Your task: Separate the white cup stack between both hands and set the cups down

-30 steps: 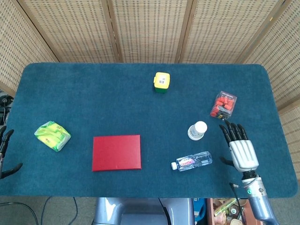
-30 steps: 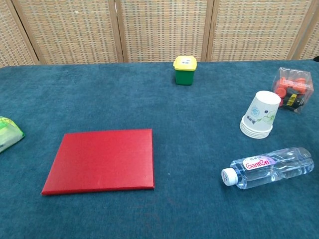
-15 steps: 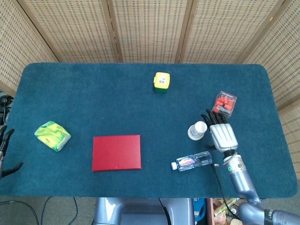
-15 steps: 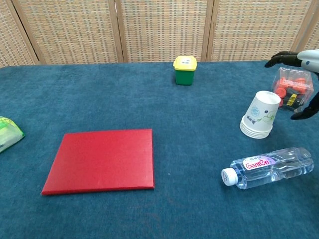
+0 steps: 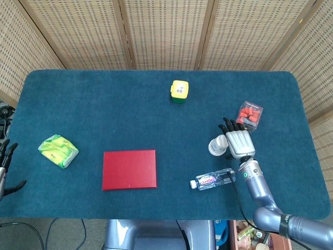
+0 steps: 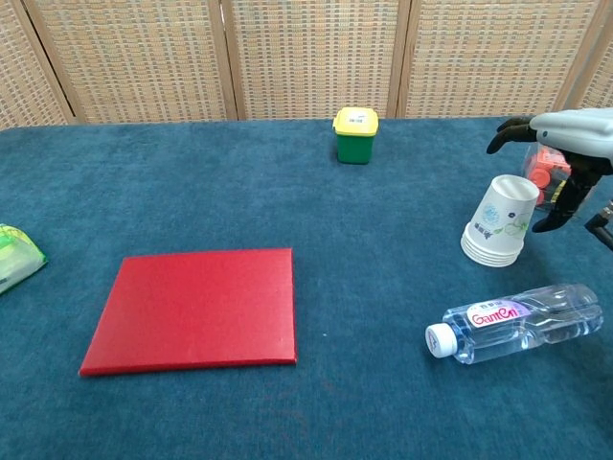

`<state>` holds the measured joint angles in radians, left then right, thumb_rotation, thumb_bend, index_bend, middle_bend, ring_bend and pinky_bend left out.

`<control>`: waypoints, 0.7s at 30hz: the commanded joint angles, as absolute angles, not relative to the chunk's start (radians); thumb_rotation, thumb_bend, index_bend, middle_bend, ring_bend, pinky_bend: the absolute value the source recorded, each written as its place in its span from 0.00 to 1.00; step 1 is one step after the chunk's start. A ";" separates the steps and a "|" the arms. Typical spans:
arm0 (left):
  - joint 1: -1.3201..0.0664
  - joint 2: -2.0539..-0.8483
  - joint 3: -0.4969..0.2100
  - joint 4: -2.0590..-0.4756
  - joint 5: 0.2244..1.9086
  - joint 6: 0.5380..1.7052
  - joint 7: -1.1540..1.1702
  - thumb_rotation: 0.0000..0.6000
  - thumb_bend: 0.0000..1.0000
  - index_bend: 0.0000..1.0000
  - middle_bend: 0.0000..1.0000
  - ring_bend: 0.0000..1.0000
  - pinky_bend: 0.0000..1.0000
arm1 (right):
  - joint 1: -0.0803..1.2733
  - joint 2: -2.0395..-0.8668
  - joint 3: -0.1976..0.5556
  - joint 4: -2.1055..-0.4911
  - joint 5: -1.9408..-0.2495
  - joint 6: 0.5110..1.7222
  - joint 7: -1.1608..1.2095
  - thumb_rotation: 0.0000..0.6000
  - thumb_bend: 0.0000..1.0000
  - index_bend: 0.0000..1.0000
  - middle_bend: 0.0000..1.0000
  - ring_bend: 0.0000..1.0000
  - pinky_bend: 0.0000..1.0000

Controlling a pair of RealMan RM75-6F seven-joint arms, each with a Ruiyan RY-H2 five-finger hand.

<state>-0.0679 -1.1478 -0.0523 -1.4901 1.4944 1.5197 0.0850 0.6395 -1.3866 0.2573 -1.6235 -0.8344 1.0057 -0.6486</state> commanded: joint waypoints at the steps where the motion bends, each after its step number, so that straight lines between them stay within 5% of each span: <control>1: -0.070 -1.150 -0.052 -1.488 1.493 1.515 0.087 1.00 0.12 0.00 0.00 0.00 0.00 | 0.657 -1.400 0.247 -1.603 -0.812 0.998 -0.657 1.00 0.08 0.20 0.06 0.00 0.20; 14: -0.078 -1.158 -0.051 -1.477 1.485 1.497 0.088 1.00 0.12 0.00 0.00 0.00 0.00 | 0.706 -1.447 0.215 -1.498 -0.757 0.964 -0.638 1.00 0.08 0.26 0.10 0.00 0.24; 21: -0.080 -1.162 -0.053 -1.470 1.482 1.496 0.084 1.00 0.12 0.00 0.00 0.00 0.00 | 0.711 -1.488 0.197 -1.446 -0.774 0.971 -0.606 1.00 0.08 0.37 0.21 0.06 0.37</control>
<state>-0.0799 -1.1617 -0.0527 -1.4703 1.4813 1.4953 0.0848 0.7101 -1.4808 0.1996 -1.4537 -0.7680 0.9672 -0.6135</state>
